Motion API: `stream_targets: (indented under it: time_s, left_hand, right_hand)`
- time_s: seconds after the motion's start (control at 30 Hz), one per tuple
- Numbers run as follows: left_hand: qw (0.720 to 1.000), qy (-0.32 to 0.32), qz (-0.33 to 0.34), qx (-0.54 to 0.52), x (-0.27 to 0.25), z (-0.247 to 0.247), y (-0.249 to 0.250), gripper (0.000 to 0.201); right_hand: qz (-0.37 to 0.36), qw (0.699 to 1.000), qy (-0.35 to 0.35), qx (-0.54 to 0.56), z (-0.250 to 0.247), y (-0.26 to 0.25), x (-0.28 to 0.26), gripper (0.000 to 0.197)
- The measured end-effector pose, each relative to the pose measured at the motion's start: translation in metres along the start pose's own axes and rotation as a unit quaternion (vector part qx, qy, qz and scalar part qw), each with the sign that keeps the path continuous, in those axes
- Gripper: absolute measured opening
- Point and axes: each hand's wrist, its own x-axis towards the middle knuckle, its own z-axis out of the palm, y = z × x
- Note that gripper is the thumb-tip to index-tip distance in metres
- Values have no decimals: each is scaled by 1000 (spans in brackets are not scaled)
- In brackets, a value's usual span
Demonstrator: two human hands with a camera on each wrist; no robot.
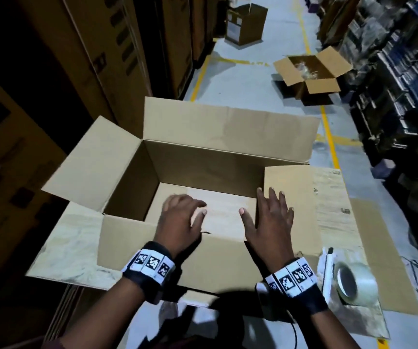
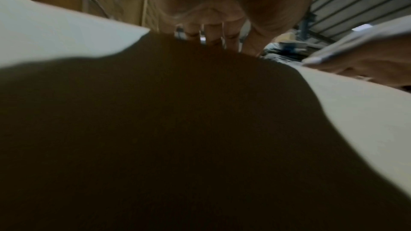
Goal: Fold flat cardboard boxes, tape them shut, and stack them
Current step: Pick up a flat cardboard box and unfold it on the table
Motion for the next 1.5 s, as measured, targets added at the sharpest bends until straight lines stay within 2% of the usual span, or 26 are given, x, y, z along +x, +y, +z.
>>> stream_targets:
  time_s: [0.1,0.2,0.27,0.33,0.4,0.43,0.47,0.53,0.6,0.67,0.73,0.8,0.9,1.0,1.07,1.13,1.2,1.27,1.33,1.4,1.5]
  left_hand:
    - [991,90,-85,56,4,-45,-53,39]
    - [948,158,-256,101,-10,-86,-103,66]
    - [911,197,-357,58,-25,-105,-129,91]
    - [884,241,-397,-58,-35,-118,-143,110]
    - [866,272,-364,-207,-39,-125,-136,113]
    - [872,275,-325,-241,-40,-127,-129,107]
    - [895,260,-271,-240,-39,-126,-119,101]
    - [954,144,-145,-220,-37,-119,-106,95]
    - [987,-24,-37,-157,-37,-101,-104,82]
    - [988,-141,55,1,-38,-81,-112,69]
    - [976,-184,86,82,-41,-72,-116,70]
    - [973,-179,105,96,-44,-69,-119,74]
    - [968,-176,137,117,-47,-71,-123,83]
    - [960,-201,150,124,-47,-79,-122,91]
    - [954,-226,158,117,-45,-86,-122,95]
    - [945,-271,162,83,-40,-99,-122,100]
    - [926,-325,185,52,-35,-119,-121,101]
    - [913,-349,210,31,-27,-144,-121,97]
    - [920,-322,223,16,-18,-170,-122,81]
    - [934,-236,260,61,-4,-192,-125,54]
    - [945,-159,266,104,19,-204,-134,43]
  right_hand:
    - [-59,996,20,62,4,-29,-5,71]
    - [-144,987,8,71,21,-61,-8,73]
    - [-187,981,-27,56,36,-81,-9,74]
    - [-204,976,-54,47,47,-98,-9,75]
    - [-208,975,-66,47,54,-110,-11,78]
    - [-209,974,-71,47,58,-117,-13,80]
    - [-212,973,-76,47,60,-120,-15,82]
    - [-219,972,-81,38,64,-128,-20,91]
    - [-222,971,-76,34,64,-131,-26,107]
    - [-214,973,-85,21,64,-128,-33,123]
    - [-218,970,-103,-36,70,-119,-44,134]
    - [-252,956,-94,-121,83,-106,-58,132]
    - [-296,930,-40,-213,104,-91,-80,108]
    - [-308,918,-8,-249,106,-92,-87,107]
    - [-299,921,-28,-247,97,-99,-90,108]
    - [-297,920,-73,-245,76,-104,-91,100]
    - [-303,921,-90,-226,46,-111,-89,83]
    - [-304,929,-48,-207,13,-123,-83,57]
    - [-274,933,-15,-232,-17,-136,-74,29]
    - [-239,941,-8,-238,-38,-151,-62,20]
    - [-229,957,25,-175,-43,-163,-40,34]
